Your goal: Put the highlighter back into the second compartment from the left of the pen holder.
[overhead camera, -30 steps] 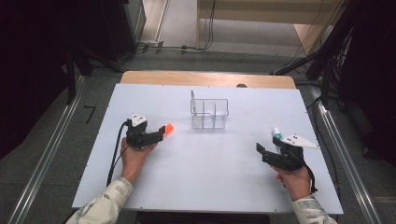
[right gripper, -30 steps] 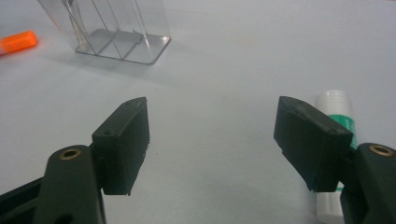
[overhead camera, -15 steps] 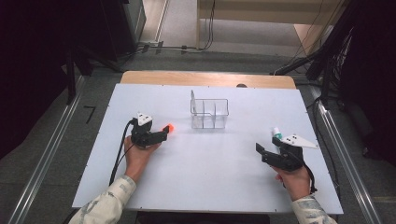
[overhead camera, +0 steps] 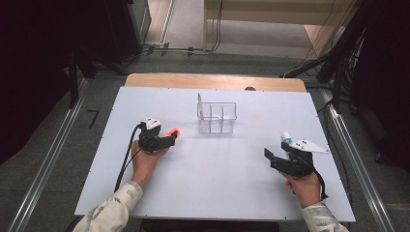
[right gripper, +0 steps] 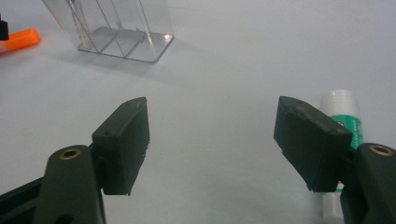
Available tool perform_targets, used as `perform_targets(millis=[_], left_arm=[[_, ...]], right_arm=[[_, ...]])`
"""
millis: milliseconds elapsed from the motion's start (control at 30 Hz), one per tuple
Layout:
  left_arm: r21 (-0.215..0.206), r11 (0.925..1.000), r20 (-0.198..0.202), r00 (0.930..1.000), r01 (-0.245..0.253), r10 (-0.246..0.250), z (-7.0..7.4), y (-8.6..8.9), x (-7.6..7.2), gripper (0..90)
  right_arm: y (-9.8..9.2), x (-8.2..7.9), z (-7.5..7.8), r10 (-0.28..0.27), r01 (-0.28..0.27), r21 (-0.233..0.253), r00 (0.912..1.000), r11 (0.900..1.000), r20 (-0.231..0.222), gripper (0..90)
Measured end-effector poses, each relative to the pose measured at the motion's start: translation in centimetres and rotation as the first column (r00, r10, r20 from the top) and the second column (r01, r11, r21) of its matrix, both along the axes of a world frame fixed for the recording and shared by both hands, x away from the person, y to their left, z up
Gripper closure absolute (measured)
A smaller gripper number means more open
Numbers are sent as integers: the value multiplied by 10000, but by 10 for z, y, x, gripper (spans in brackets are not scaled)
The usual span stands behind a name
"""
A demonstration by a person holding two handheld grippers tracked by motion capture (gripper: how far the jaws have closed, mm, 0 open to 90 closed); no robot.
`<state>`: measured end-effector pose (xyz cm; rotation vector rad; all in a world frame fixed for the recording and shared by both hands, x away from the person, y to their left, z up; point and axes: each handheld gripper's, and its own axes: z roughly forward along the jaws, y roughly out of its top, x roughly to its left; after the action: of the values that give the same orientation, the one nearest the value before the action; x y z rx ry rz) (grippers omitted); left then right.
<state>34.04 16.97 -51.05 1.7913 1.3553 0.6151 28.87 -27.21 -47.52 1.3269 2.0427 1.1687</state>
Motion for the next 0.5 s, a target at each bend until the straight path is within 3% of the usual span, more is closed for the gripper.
perform_targets(millis=[500], left_arm=[[228, 9997, -150, 9999, 30, -26, -4, -6, 4, 327]], right_arm=[[0, 0, 0, 14, -14, 0, 10000, 10000, -26, 254]])
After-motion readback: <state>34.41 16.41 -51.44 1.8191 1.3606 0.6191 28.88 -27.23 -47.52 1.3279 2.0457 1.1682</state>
